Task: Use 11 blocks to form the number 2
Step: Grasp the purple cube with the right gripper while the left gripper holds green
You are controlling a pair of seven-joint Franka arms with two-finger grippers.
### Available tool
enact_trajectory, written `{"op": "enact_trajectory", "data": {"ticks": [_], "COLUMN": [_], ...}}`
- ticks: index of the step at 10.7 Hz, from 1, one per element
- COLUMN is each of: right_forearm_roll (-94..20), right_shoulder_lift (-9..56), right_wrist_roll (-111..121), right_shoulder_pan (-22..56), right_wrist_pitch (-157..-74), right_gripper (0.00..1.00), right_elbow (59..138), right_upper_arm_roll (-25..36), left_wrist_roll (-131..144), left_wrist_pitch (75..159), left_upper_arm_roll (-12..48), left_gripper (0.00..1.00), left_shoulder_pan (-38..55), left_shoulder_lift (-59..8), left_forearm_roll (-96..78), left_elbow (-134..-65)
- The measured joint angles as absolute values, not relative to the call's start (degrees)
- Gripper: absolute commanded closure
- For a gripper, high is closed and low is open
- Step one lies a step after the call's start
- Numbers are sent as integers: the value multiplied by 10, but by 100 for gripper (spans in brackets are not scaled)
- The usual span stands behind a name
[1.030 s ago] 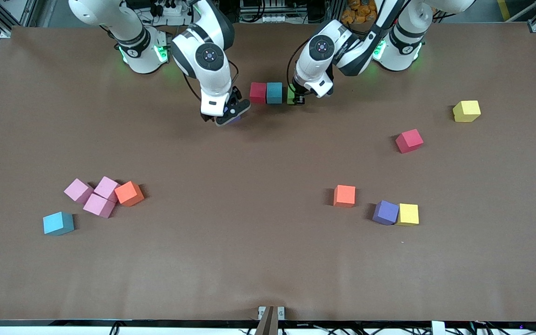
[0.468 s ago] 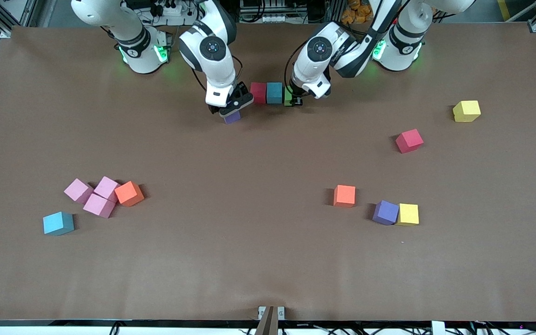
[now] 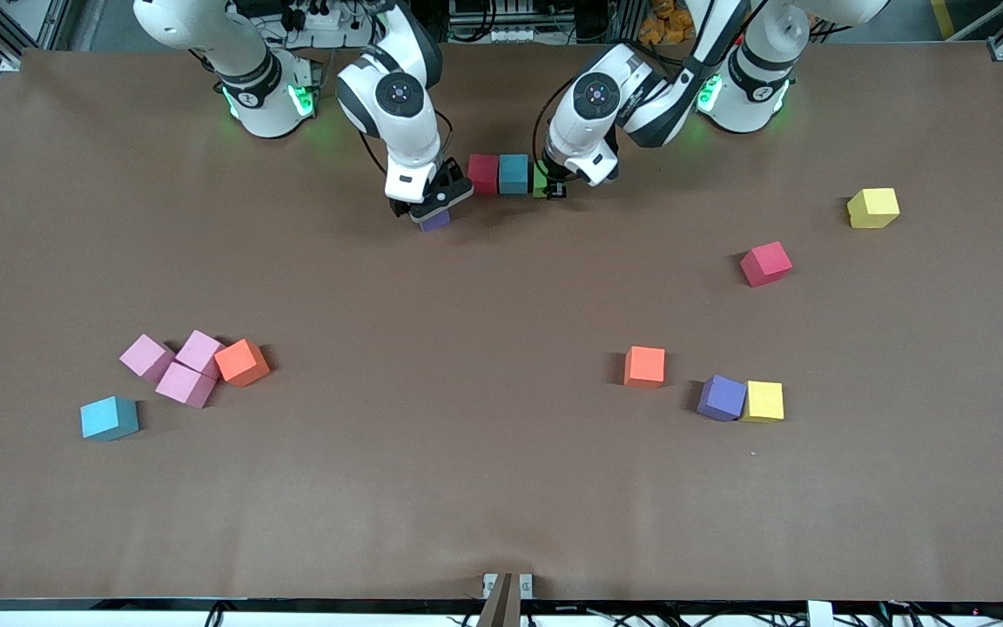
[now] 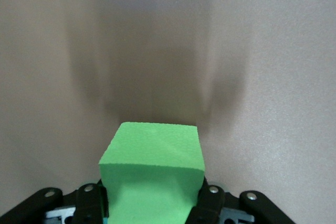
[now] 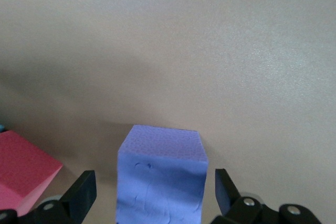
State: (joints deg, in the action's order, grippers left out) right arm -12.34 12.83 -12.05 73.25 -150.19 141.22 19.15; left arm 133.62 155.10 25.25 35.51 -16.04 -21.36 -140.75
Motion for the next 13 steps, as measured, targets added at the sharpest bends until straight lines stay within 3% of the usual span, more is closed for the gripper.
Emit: {"op": "enact_trajectory", "data": {"ticks": [1,5,6,8,9,10,11,13], "right_forearm_roll": [-123,-123,-123,-123,-123,-123,-123,-123], "right_shoulder_lift": [134,144,144,144,144,144,144,144], "right_wrist_roll": [-121,-121,-121,-120,-120,-120,-120,-111], "right_shoulder_pan": [734,735,735,735,735,735,734,723], "right_wrist_pitch": [-1507,-1513,-1513,-1514,-1515,-1521,-1523,-1525], "right_gripper": [0,71,78,80,82,84,86,86], "right_elbow": [1413,1413,1413,1413,1412,1411,1409,1397], "right_upper_arm_roll": [191,191,192,192,193,195,197,200], "left_wrist_roll": [1336,1336,1336,1336,1336,1336,1336,1336], "left_wrist_pitch": [1551,1551,1551,1551,1551,1551,1551,1551], "left_upper_arm_roll": [253,253,253,253,253,252,252,253], "left_gripper": [94,93,93,91,84,58,6,0], "left_shoulder_pan": [356,362,362,362,362,362,362,362], "left_shoulder_lift": [-161,-164,-165,-167,-168,-169,-171,-175], "left_forearm_roll": [-214,-214,-214,-214,-214,-214,-214,-214], "left_elbow": [-1407,-1403,-1403,-1401,-1400,-1399,-1398,-1396]}}
